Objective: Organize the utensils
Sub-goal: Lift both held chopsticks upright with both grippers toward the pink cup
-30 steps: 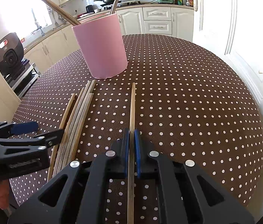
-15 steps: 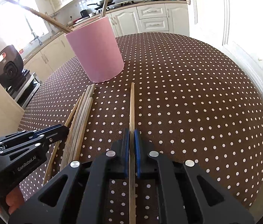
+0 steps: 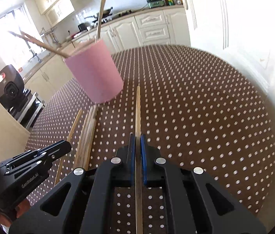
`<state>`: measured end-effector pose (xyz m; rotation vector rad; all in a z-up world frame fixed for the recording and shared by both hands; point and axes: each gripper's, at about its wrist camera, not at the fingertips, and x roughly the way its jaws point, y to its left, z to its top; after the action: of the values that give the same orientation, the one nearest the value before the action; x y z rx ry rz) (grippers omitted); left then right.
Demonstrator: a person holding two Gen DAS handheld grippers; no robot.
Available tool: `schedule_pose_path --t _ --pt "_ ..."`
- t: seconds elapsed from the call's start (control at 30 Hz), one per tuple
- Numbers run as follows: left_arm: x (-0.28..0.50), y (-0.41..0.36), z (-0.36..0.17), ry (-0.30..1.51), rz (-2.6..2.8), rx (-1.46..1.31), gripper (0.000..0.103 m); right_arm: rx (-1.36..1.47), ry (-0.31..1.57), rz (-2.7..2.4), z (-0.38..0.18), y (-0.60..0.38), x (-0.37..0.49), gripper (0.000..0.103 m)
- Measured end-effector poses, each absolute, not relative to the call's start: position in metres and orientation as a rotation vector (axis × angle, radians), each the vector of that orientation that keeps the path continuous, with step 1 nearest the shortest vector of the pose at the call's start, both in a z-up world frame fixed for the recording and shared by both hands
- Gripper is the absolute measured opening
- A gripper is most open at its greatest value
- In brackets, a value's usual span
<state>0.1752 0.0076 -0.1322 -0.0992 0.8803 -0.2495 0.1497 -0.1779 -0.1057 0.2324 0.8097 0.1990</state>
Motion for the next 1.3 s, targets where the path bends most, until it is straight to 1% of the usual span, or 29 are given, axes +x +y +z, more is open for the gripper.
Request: schedule_pose_path --t 0.13,0.33,0.6,0.77,1.07,1.3 --pt "0.168 0.011 -0.114 0.839 -0.248 -0.111 0.006 0.25 0.753 0.208 -0.093 -0.181 0.145 0.005" --pt "0.161 0.028 -0.093 0.757 -0.234 -0.147 0.006 0.255 0.596 0.224 -0.065 -0.186 0.128 0.005" --pt "0.143 0.054 -0.07 0.67 -0.212 -0.184 0.006 0.243 0.475 0.264 -0.046 -0.188 0.117 0.005" --pt "0.13 0.065 -0.053 0.608 -0.197 -0.187 0.006 0.257 0.425 0.297 -0.039 -0.19 0.11 0.005" --pt "0.115 0.067 -0.031 0.522 -0.192 -0.197 0.006 0.237 0.401 0.308 -0.029 -0.178 0.109 0.005" --pt "0.12 0.061 -0.014 0.449 -0.188 -0.206 0.006 0.211 0.345 0.311 -0.013 -0.171 0.108 0.005"
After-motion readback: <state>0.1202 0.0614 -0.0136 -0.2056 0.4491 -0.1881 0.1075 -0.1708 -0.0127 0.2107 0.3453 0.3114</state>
